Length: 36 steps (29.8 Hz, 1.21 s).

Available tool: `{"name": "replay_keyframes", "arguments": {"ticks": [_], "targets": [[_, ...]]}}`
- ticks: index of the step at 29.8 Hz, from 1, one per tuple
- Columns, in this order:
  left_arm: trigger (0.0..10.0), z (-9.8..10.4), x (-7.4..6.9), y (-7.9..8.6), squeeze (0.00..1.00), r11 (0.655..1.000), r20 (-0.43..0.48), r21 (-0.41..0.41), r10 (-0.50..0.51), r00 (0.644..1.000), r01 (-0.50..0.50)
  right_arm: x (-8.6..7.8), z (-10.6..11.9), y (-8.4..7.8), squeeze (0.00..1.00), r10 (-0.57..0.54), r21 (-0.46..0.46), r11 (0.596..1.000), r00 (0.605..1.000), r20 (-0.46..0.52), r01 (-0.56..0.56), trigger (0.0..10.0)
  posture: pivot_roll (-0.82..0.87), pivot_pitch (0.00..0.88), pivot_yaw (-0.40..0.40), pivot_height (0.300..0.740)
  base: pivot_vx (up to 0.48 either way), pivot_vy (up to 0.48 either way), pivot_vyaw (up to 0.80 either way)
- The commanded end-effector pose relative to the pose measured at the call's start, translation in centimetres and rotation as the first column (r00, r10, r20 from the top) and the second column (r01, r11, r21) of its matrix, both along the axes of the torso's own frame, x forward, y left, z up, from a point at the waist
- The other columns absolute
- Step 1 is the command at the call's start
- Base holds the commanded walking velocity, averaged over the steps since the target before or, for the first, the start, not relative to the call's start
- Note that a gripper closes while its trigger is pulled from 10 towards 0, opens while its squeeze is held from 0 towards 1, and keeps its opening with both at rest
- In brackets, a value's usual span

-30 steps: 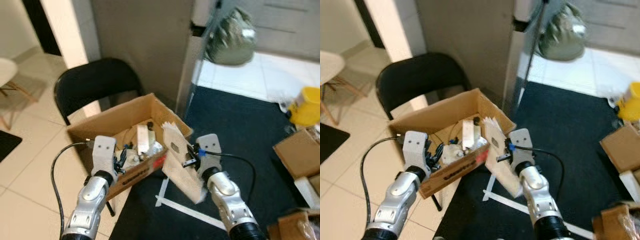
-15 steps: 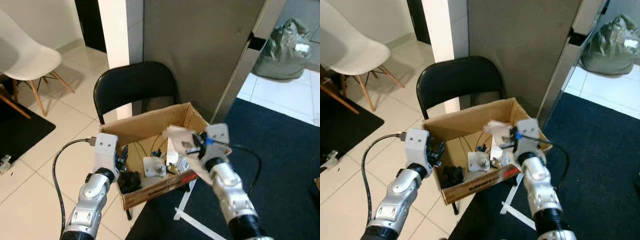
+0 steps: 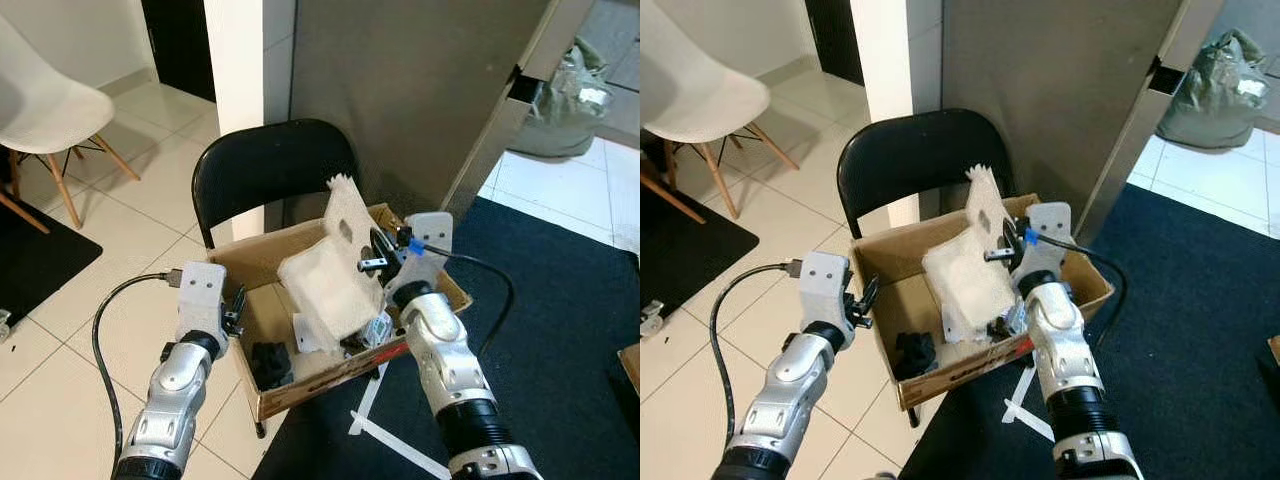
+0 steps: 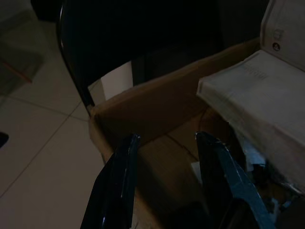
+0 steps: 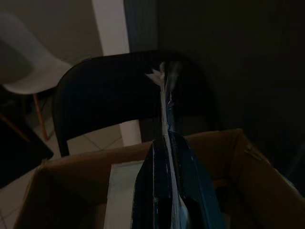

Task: Picking trash to rubbish bin

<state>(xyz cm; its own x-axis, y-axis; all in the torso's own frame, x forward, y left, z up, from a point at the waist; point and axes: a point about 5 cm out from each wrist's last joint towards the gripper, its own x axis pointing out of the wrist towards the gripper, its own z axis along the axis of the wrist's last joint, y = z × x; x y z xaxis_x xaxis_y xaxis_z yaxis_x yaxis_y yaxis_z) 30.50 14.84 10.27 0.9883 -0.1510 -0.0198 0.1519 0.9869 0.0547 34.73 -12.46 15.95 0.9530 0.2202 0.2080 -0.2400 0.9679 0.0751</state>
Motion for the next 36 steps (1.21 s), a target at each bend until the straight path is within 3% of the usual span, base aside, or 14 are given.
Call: {"name": "replay_keyframes", "arguments": {"ticks": [1, 19, 26, 29, 31, 36], "targets": [[10.0, -0.2, -0.1, 0.0, 0.00, 1.000, -0.014, 0.014, 0.003, 1.000, -0.003, 0.1, -0.4, 0.0, 0.00, 0.003, 0.012, 1.000, 1.000, -0.023, -0.003, 10.0, 0.03, 0.103, -0.028, 0.740, 0.000, 0.000, 0.00], [10.0, 0.1, 0.2, -0.5, 0.00, 0.999, -0.013, 0.041, -0.017, 1.000, 0.017, 1.1, -1.6, 1.7, 0.00, 0.058, -0.007, 0.998, 0.993, -0.098, -0.059, 10.0, 0.03, 0.114, -0.046, 0.740, 0.000, 0.000, 0.00], [10.0, 0.2, 0.6, -1.4, 0.00, 0.992, -0.029, 0.055, -0.108, 0.994, 0.110, 2.7, -1.2, 3.2, 0.00, 0.074, 0.017, 0.997, 0.987, -0.143, -0.072, 10.0, 0.03, 0.160, -0.074, 0.740, 0.000, 0.000, 0.00], [10.0, 0.0, 0.3, -1.9, 0.00, 0.986, -0.052, 0.054, -0.152, 0.987, 0.155, 2.9, -1.0, 3.6, 0.00, 0.094, 0.025, 0.995, 0.984, -0.149, -0.092, 10.0, 0.04, 0.178, -0.084, 0.740, 0.000, 0.000, 0.00], [10.0, -0.1, -0.2, -2.4, 0.00, 0.969, -0.088, 0.036, -0.241, 0.967, 0.245, 3.2, -0.7, 4.6, 0.00, 0.115, 0.013, 0.993, 0.982, -0.151, -0.114, 10.0, 0.04, 0.208, -0.091, 0.740, 0.000, 0.000, 0.00], [10.0, -0.4, -1.2, -2.4, 0.00, 0.951, -0.125, 0.020, -0.303, 0.945, 0.308, 3.6, -0.4, 5.4, 0.00, 0.118, 0.014, 0.993, 0.981, -0.151, -0.117, 10.0, 0.04, 0.238, -0.095, 0.740, 0.000, 0.000, 0.00]]}}
